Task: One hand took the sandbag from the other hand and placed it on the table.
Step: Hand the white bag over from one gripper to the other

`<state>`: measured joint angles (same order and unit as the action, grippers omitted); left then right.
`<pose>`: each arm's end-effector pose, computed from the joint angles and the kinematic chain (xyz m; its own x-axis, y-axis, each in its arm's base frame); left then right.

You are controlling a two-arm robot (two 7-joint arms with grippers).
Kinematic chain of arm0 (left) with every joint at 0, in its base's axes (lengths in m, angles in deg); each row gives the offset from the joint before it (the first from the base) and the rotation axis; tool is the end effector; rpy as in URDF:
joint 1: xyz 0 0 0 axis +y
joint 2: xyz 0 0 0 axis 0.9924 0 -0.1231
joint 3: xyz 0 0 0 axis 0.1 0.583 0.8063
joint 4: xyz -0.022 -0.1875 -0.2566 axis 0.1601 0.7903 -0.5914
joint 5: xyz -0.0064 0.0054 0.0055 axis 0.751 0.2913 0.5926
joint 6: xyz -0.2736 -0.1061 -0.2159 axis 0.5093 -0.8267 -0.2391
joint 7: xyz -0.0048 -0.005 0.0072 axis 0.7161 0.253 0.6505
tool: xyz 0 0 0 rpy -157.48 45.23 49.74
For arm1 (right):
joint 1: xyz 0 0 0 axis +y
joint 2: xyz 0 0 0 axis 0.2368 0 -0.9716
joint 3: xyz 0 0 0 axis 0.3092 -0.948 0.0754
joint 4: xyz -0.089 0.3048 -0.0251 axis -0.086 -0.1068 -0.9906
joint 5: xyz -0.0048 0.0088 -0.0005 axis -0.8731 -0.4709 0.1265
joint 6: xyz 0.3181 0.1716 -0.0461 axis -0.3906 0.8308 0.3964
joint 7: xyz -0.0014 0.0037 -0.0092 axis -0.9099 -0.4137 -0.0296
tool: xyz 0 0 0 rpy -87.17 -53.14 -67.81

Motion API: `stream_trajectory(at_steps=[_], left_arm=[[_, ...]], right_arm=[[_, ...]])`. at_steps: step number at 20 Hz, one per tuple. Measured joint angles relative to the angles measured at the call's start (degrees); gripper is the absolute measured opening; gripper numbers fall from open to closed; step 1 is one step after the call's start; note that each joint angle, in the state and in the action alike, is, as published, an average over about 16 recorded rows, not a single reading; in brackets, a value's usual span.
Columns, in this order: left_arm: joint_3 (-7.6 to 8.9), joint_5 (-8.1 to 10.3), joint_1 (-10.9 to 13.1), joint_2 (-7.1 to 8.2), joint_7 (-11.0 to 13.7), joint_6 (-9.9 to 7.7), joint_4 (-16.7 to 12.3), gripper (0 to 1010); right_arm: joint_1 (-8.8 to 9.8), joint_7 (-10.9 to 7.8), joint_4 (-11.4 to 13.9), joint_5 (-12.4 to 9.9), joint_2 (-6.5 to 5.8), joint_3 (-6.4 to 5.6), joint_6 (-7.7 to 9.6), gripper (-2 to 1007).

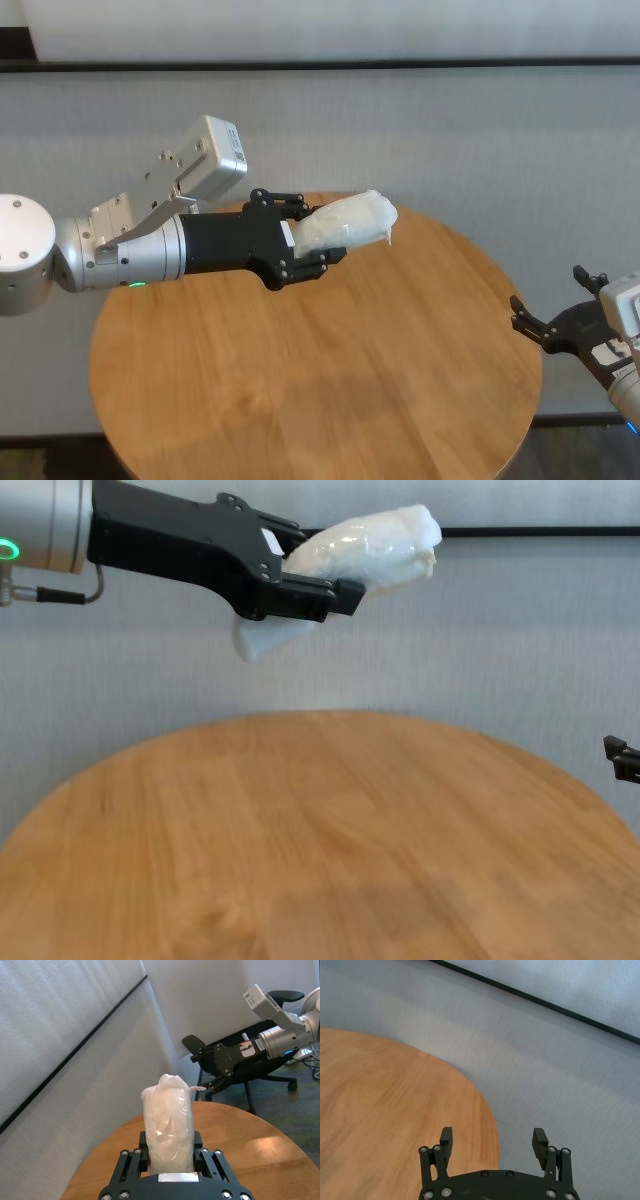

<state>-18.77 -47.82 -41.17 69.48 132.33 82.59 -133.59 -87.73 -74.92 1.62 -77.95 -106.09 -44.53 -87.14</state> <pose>0.4868 0.0135 -0.1388 0.8397 0.2937 0.4567 -0.4168 0.8878 0.1953 0.4152 -0.0841 -0.3359 0.2924 -0.8803 0.3737 0.9552 0.2874 -0.0703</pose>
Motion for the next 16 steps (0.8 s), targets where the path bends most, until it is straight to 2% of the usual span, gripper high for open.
stream_trajectory(at_steps=[10, 16], left_arm=[[0.0, -0.03, 0.0, 0.0, 0.0, 0.0, 0.0, 515], [0.01, -0.03, 0.0, 0.0, 0.0, -0.01, 0.0, 515]], right_arm=[[0.09, -0.18, 0.0, 0.2, -0.08, 0.01, -0.17, 1001], [0.68, -1.4, -0.2, 0.9, -0.56, 0.08, -0.78, 1001]])
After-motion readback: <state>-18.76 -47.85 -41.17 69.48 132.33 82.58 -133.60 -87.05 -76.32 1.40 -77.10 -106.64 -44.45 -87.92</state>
